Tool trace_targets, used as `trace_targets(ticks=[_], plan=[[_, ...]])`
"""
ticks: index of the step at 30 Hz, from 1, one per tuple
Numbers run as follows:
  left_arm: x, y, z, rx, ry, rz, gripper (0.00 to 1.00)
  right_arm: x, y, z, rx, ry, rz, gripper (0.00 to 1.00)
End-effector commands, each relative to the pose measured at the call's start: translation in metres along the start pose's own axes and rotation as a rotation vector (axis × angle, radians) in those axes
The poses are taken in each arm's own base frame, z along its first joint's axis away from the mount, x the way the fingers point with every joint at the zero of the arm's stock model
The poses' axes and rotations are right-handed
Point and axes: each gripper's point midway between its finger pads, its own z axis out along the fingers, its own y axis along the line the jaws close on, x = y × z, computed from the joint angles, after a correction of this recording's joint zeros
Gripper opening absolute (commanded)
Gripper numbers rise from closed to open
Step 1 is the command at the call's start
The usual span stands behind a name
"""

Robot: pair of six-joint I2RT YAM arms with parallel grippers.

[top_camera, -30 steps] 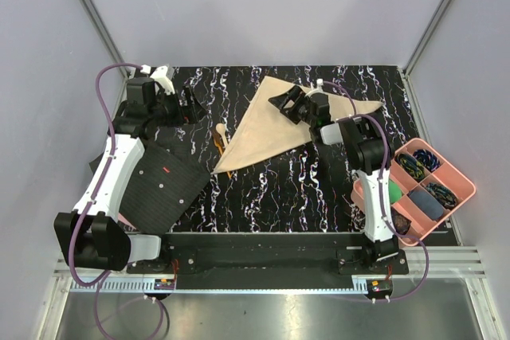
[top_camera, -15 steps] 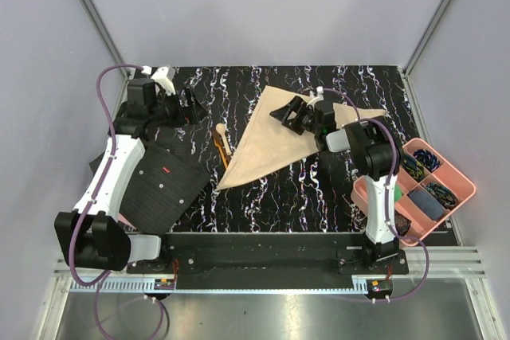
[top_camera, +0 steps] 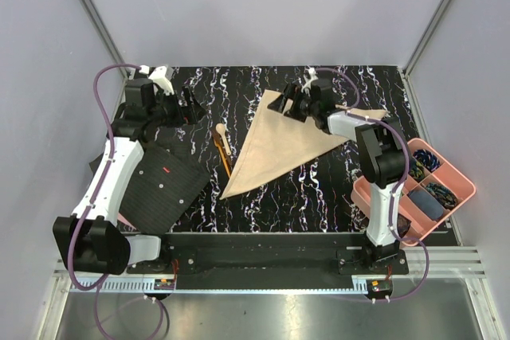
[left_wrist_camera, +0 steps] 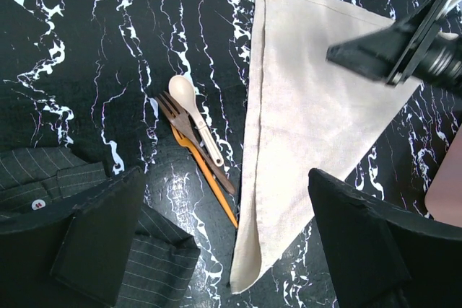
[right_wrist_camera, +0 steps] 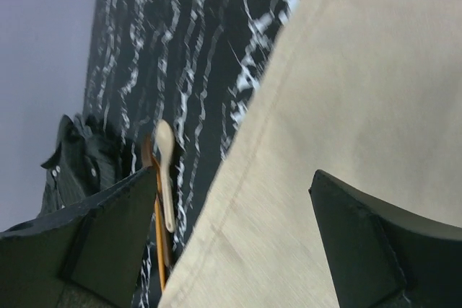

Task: Fold the napkin, place the utensils inside, and roll it up
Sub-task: Fold the napkin

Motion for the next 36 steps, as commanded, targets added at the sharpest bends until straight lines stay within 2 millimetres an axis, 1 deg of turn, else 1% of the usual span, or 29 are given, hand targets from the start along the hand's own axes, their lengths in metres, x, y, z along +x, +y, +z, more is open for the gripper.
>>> trace_targets(ticks=[1, 2, 3, 6, 8, 10, 11, 13, 14, 16, 17, 19, 20, 25, 27, 30, 31, 33, 34, 35, 36], plan=[[-0.016, -0.004, -0.008, 0.01, -0.073, 0.04, 0.97, -0.019, 0.011, 0.012, 0.01, 0.004, -0.052, 0.95], [-0.016, -0.004, -0.008, 0.01, -0.074, 0.041, 0.97, -0.018, 0.011, 0.015, 0.005, 0.011, -0.029, 0.95], [-0.017, -0.005, -0.009, 0.013, -0.078, 0.043, 0.97, -0.01, 0.003, 0.02, 0.017, 0.027, -0.01, 0.95], [-0.017, -0.004, -0.009, 0.008, -0.078, 0.042, 0.97, 0.009, -0.011, 0.027, 0.033, 0.069, 0.026, 0.95], [-0.016, -0.005, -0.008, 0.015, -0.073, 0.04, 0.97, 0.022, -0.019, 0.028, 0.049, 0.095, 0.046, 0.95], [-0.016, -0.006, -0.007, 0.018, -0.072, 0.036, 0.97, 0.03, -0.024, 0.026, 0.058, 0.11, 0.061, 0.95], [-0.016, -0.007, -0.007, 0.023, -0.069, 0.034, 0.97, 0.037, -0.028, 0.024, 0.065, 0.125, 0.072, 0.95], [-0.016, -0.008, -0.008, 0.031, -0.068, 0.028, 0.97, 0.043, -0.028, 0.018, 0.069, 0.141, 0.08, 0.94], [-0.016, -0.009, -0.009, 0.033, -0.07, 0.03, 0.97, 0.054, -0.033, 0.014, 0.086, 0.16, 0.097, 0.94], [-0.016, -0.009, -0.009, 0.032, -0.072, 0.03, 0.97, 0.063, -0.035, 0.008, 0.095, 0.178, 0.109, 0.94], [-0.017, -0.009, -0.01, 0.027, -0.077, 0.031, 0.97, 0.076, -0.042, 0.003, 0.117, 0.205, 0.13, 0.94], [-0.017, -0.009, -0.01, 0.029, -0.076, 0.03, 0.97, 0.086, -0.043, -0.005, 0.127, 0.224, 0.142, 0.94], [-0.017, -0.009, -0.01, 0.03, -0.076, 0.031, 0.97, 0.096, -0.045, -0.013, 0.139, 0.24, 0.151, 0.94], [-0.016, -0.011, -0.01, 0.039, -0.072, 0.025, 0.97, 0.119, -0.046, -0.034, 0.154, 0.286, 0.155, 0.94], [-0.016, -0.01, -0.009, 0.039, -0.07, 0.022, 0.97, 0.118, -0.042, -0.037, 0.146, 0.288, 0.139, 0.93], [-0.017, -0.012, -0.01, 0.046, -0.075, 0.024, 0.97, 0.11, -0.033, -0.038, 0.123, 0.293, 0.097, 0.93], [-0.017, -0.012, -0.01, 0.046, -0.074, 0.023, 0.97, 0.1, -0.025, -0.035, 0.102, 0.281, 0.07, 0.93], [-0.017, -0.012, -0.01, 0.046, -0.074, 0.023, 0.97, 0.088, -0.013, -0.034, 0.09, 0.27, 0.044, 0.92], [-0.017, -0.012, -0.01, 0.045, -0.075, 0.024, 0.97, 0.071, -0.003, -0.029, 0.085, 0.234, 0.006, 0.91], [-0.016, -0.012, -0.01, 0.046, -0.073, 0.023, 0.97, 0.066, -0.002, -0.028, 0.102, 0.233, -0.005, 0.89], [-0.017, -0.012, -0.01, 0.048, -0.074, 0.023, 0.97, 0.061, 0.006, -0.023, 0.104, 0.218, -0.031, 0.88]])
